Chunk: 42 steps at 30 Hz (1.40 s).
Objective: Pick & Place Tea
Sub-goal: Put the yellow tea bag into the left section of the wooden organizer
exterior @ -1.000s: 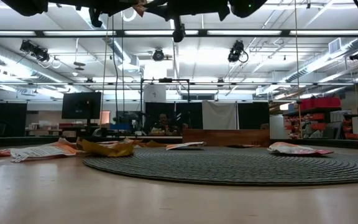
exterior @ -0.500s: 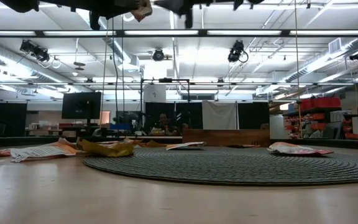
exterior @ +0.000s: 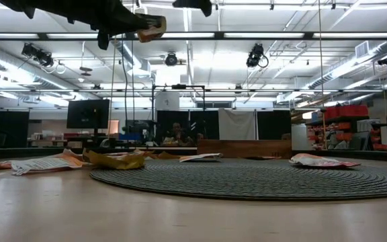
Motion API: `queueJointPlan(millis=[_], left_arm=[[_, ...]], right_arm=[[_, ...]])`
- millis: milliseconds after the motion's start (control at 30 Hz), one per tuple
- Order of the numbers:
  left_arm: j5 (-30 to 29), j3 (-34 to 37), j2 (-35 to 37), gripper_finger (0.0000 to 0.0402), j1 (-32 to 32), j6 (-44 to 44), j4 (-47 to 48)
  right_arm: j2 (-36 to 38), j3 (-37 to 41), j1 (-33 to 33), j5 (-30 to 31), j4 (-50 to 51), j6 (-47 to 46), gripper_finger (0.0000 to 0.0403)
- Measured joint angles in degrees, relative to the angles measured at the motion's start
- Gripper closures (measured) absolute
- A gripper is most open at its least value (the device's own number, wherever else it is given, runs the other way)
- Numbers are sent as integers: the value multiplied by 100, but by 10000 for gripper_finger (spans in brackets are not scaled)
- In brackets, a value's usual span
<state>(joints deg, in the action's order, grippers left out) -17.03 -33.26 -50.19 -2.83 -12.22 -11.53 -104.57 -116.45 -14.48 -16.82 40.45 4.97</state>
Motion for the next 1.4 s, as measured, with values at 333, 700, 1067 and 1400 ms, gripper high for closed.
queueJointPlan(millis=[333, 700, 1067, 1400], left_arm=[[226, 0, 0, 399, 0, -321, 435], [487, 0, 0, 399, 18, -408, 446], [488, 0, 0, 399, 20, -377, 444], [602, -2, 0, 396, 15, -369, 449]], right_arm=[[-832, -347, 386, -327, 412, 304, 195], [-1048, -349, 459, -198, 394, 331, 198], [-1048, -349, 454, -166, 714, 586, 295], [-1048, -349, 443, 5, 793, 541, 397]])
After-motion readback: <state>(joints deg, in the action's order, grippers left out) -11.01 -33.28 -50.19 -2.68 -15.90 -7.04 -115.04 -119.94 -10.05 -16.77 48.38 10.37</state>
